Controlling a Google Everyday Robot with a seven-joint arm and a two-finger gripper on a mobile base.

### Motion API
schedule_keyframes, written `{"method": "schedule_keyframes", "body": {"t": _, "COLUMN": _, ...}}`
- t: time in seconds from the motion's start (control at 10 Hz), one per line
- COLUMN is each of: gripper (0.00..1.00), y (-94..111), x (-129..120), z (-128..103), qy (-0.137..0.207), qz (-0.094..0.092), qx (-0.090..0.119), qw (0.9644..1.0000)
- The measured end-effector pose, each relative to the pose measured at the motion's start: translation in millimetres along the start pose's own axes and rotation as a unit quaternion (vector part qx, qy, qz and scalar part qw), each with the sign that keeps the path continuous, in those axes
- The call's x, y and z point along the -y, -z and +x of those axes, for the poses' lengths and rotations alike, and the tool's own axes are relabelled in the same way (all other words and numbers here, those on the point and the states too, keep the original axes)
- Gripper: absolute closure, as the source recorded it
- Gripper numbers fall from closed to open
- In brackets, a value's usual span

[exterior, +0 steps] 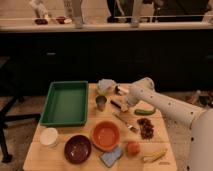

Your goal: Place eraser in red bowl

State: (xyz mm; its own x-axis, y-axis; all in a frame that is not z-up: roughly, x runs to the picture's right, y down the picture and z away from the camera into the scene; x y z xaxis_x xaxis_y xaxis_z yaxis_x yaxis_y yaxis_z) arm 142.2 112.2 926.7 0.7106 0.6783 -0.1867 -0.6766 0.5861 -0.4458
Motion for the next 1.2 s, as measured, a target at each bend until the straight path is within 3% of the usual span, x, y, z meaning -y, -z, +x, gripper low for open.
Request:
{"method": "schedule_keyframes", "body": {"t": 0.2, "gripper": 1.00, "y": 9, "x": 3, "z": 0, "qy": 0.003, "qz": 0.005, "qx": 0.002, "qw": 1.0000}}
{"method": "schedule_keyframes", "body": {"t": 0.8, "gripper": 1.00, "y": 64, "x": 14, "z": 3, "qy": 0.013, "qz": 0.033, "qx": 0.017, "qw": 0.9992}}
{"method": "schedule_keyframes", "body": {"t": 1.2, "gripper": 1.00, "y": 106, "x": 4, "z": 11, "qy": 0.022, "qz": 0.039, "qx": 0.041, "qw": 0.9982}}
